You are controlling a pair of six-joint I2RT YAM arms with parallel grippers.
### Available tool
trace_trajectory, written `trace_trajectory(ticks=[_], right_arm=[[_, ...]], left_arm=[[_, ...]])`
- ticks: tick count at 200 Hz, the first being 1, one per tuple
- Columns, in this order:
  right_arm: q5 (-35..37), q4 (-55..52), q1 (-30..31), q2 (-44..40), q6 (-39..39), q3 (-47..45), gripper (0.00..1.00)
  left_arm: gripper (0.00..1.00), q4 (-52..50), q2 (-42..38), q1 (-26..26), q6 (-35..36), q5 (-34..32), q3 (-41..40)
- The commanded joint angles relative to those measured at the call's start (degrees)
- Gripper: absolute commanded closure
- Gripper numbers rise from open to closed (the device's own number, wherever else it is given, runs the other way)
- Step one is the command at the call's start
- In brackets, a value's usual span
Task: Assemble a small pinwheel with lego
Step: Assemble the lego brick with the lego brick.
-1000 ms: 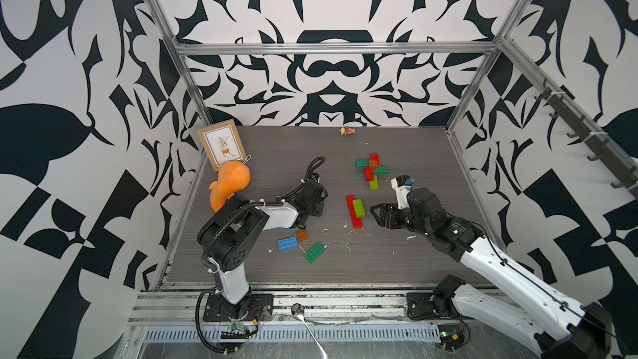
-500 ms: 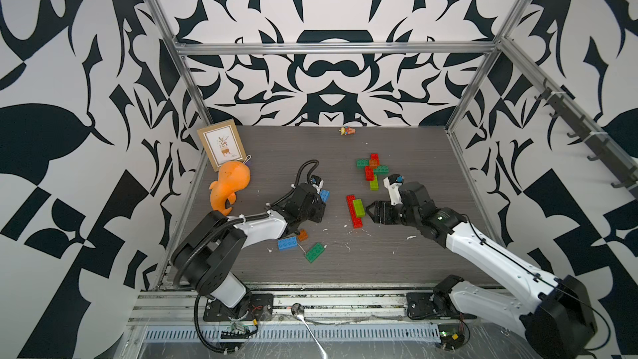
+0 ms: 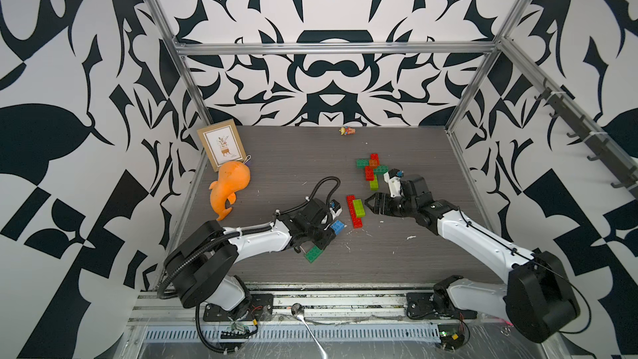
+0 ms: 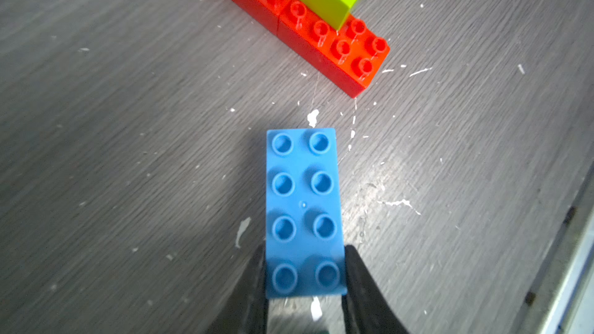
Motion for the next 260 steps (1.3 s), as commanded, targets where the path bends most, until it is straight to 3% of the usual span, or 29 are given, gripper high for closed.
trace_trajectory(ticks=[1, 65, 102, 128, 169, 260], right_arm=[[-1.1, 2.5, -0.6, -1.4, -0.2, -0.7, 0.23], [-2.9, 2.9, -3.4, -1.7, -0.2, -2.3, 0.23], [-0.4, 0.9, -3.8, -0.3, -2.2, -1.8, 0.24], [-3.0, 0.8, -3.8, 2.8, -3.3, -0.1, 0.24], [-7.1, 2.5, -3.6, 7.2, -3.8, 1.6, 0.24], [-7.6, 2.5, -1.6, 10.8, -5.5, 3.1, 0.27]], left_arm=[[0.69, -1.5, 4.3, -1.4, 2.2, 0.7, 3.7], [0.7, -1.6, 13.5, -4.7, 5.9, 0.6, 11.4], [0.7, 0.5, 9.0, -4.4, 6.6, -3.2, 9.2], [0.7, 0.8, 6.7, -3.5, 6.5, -3.6, 8.6], [0.7, -0.4, 9.4, -1.6, 8.3, -1.8, 12.4], [0.71, -4.0, 14.2, 0.7, 11.2, 1.7, 17.8]])
